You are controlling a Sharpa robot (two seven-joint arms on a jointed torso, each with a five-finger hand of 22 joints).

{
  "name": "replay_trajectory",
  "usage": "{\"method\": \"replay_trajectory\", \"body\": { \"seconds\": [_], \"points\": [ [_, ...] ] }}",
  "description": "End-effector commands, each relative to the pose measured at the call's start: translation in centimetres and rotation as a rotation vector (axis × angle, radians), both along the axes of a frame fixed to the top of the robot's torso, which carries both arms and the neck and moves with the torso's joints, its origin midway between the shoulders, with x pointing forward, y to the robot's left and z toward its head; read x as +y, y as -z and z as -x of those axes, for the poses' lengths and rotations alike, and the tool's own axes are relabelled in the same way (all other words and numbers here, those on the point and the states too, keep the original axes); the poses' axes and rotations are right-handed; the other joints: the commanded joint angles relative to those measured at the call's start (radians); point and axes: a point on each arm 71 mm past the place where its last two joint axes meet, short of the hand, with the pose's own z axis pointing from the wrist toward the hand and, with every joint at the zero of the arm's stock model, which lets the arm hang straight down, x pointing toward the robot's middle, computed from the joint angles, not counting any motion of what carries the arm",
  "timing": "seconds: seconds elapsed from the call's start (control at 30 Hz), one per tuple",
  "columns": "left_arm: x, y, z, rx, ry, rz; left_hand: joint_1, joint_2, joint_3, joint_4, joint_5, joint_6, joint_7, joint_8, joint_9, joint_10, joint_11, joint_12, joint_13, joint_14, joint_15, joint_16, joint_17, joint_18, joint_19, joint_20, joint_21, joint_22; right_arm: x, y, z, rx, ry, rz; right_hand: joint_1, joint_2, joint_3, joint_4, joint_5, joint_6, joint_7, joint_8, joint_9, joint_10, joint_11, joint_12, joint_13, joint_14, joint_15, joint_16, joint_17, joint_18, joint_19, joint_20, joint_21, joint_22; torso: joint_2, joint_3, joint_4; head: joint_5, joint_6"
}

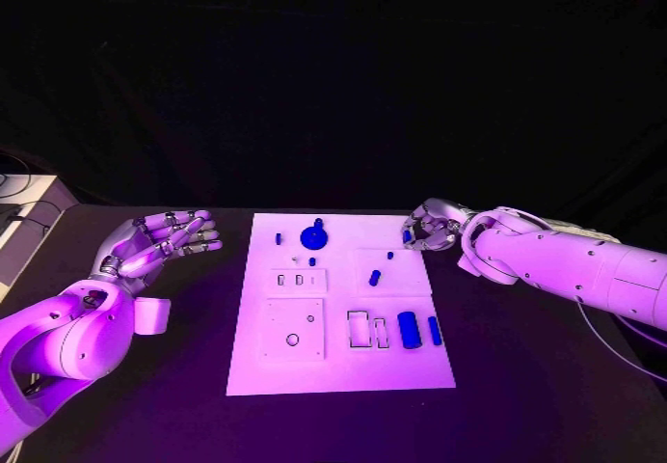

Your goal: Assemble the parts on the task board

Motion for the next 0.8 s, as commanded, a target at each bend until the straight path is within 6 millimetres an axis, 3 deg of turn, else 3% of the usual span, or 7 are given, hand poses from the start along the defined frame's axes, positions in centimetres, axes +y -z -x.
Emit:
{"method": "replay_trajectory", "body": {
  "seconds": [0.03,0.33,0.5,0.57,0.8],
  "points": [
    [-0.19,-0.13,0.05,-0.013,0.017,0.006,-0.001,-0.007,0.004,-0.003,0.000,0.003,0.014,-0.004,-0.001,0.001,0.001,-0.005,0.000,-0.007,0.001,-0.004,0.002,0.012,0.004,0.001,0.006,-0.001,-0.14,0.02,-0.03,-0.006,0.010,0.003,0.001,0.012,0.005,-0.001,0.005,0.007,0.002,0.003,0.001,0.104,-0.008,0.006,0.263,0.094,-0.009,0.005,0.223,-0.007,0.105,-0.002,0.003,0.263,0.000,-0.0002,-0.0002,0.000,0.000],
    [-0.14,-0.10,0.03,-0.012,0.015,0.005,-0.001,-0.008,0.007,-0.007,0.000,0.004,0.014,-0.005,-0.002,0.001,0.001,-0.005,0.000,-0.007,0.001,-0.006,0.003,0.012,0.003,0.001,0.007,-0.002,-0.41,-0.08,-0.07,-0.021,0.023,0.004,0.004,0.017,0.015,-0.001,0.007,0.011,0.000,0.005,0.001,0.104,-0.010,0.006,0.263,0.095,-0.012,0.005,0.224,-0.007,0.105,-0.005,0.003,0.263,0.000,-0.0002,0.0002,0.001,0.000],
    [-0.14,-0.08,0.03,-0.011,0.015,0.005,-0.001,-0.008,0.007,-0.007,0.000,0.004,0.014,-0.005,-0.002,0.001,0.001,-0.005,0.000,-0.007,0.001,-0.006,0.003,0.012,0.003,0.001,0.007,-0.002,-0.36,-0.22,-0.07,-0.039,0.027,-0.005,0.010,0.038,0.045,-0.001,0.004,0.024,-0.006,0.015,0.004,0.104,-0.016,0.006,0.263,0.095,-0.017,0.006,0.226,-0.007,0.105,-0.010,0.003,0.263,0.000,-0.0004,0.0002,0.002,0.001],
    [-0.14,-0.08,0.03,-0.011,0.015,0.005,-0.001,-0.008,0.007,-0.007,0.000,0.004,0.014,-0.005,-0.002,0.001,0.001,-0.005,0.000,-0.007,0.001,-0.006,0.003,0.012,0.003,0.001,0.007,-0.002,-0.21,-0.28,-0.05,-0.046,0.026,-0.015,0.009,0.048,0.069,-0.002,-0.037,0.032,-0.011,0.022,0.006,0.104,-0.020,0.006,0.263,0.095,-0.021,0.006,0.226,-0.007,0.105,-0.014,0.003,0.263,0.000,-0.0002,0.0000,0.002,0.001],
    [-0.15,-0.07,0.04,-0.010,0.015,0.005,-0.001,-0.008,0.007,-0.007,0.000,0.004,0.014,-0.005,-0.002,0.001,0.001,-0.005,0.000,-0.007,0.001,-0.006,0.003,0.012,0.003,0.001,0.007,-0.002,0.45,-0.37,0.04,-0.048,0.019,-0.053,0.004,0.065,0.103,-0.008,-0.042,0.069,-0.028,0.054,0.020,0.104,-0.035,0.006,0.263,0.096,-0.033,0.007,0.230,-0.007,0.105,-0.024,0.003,0.263,-0.001,-0.0006,0.0003,0.001,0.000]
  ]
}}
